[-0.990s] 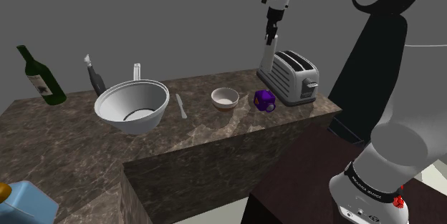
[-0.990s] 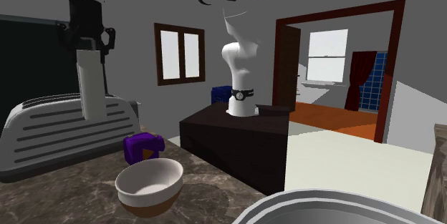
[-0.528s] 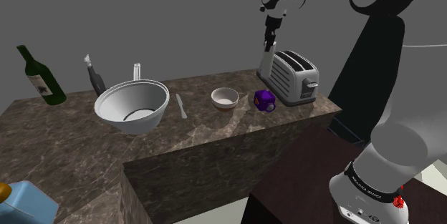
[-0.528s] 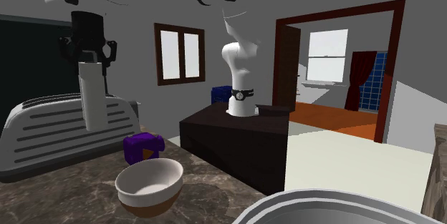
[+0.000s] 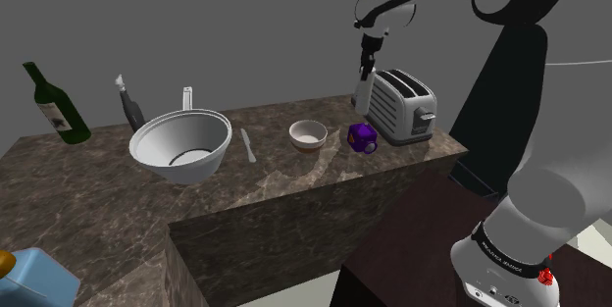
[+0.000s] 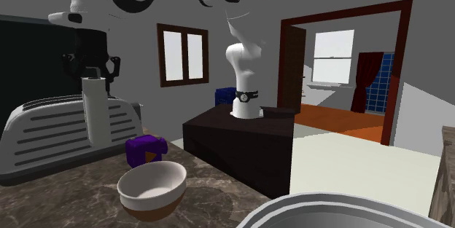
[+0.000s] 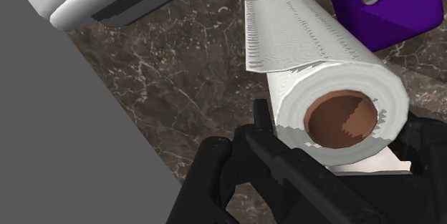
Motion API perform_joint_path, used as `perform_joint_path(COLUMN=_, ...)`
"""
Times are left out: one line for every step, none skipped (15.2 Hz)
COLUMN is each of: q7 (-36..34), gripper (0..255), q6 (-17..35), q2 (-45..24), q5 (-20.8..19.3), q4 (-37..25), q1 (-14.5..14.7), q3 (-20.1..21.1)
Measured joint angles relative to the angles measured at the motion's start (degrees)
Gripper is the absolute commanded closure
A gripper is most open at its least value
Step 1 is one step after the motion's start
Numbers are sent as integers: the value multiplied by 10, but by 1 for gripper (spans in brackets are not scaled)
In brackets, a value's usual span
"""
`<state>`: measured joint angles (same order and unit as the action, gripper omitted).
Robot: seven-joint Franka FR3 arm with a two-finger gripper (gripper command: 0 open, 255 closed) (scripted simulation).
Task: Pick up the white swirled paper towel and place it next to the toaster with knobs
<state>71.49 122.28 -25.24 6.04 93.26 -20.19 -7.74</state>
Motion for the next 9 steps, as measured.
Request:
perform_joint_path(q7=0, gripper=255, q6=6, q2=-1, q5=0, q4=5, q1=0, q3=0)
perform_joint_path(q7=1, gripper=255, q6=11, q2=-6, q5=1, q4=5, q1=0, q3=1)
perform_joint_path(q7=2, gripper=255, q6=18, q2=-9, q5=2, q4=9, q1=0, q3=1)
perform_joint_path(q7=2, gripper=255, q6=25, q2=-11, q5=3, q4=14, q1=0, q3=1)
perform_joint_path(q7=3, gripper=255, q6=32, q2=-15, q5=3, q4=17, q1=0, q3=2)
perform_joint_path(q7=4, gripper=255, q6=38, q2=-17, q5=4, q4=22, q1=-1, q3=2)
perform_joint_path(q7=4, gripper=255, q6=44, q2=-21, q5=5, q4=23, q1=-1, q3=2)
perform_joint_path(q7=4, gripper=255, q6=49, q2=-23, q5=5, q4=27, q1=0, q3=3)
perform_joint_path(q7=5, gripper=255, q6=56, q2=-27, q5=6, q4=28, q1=-1, q3=3)
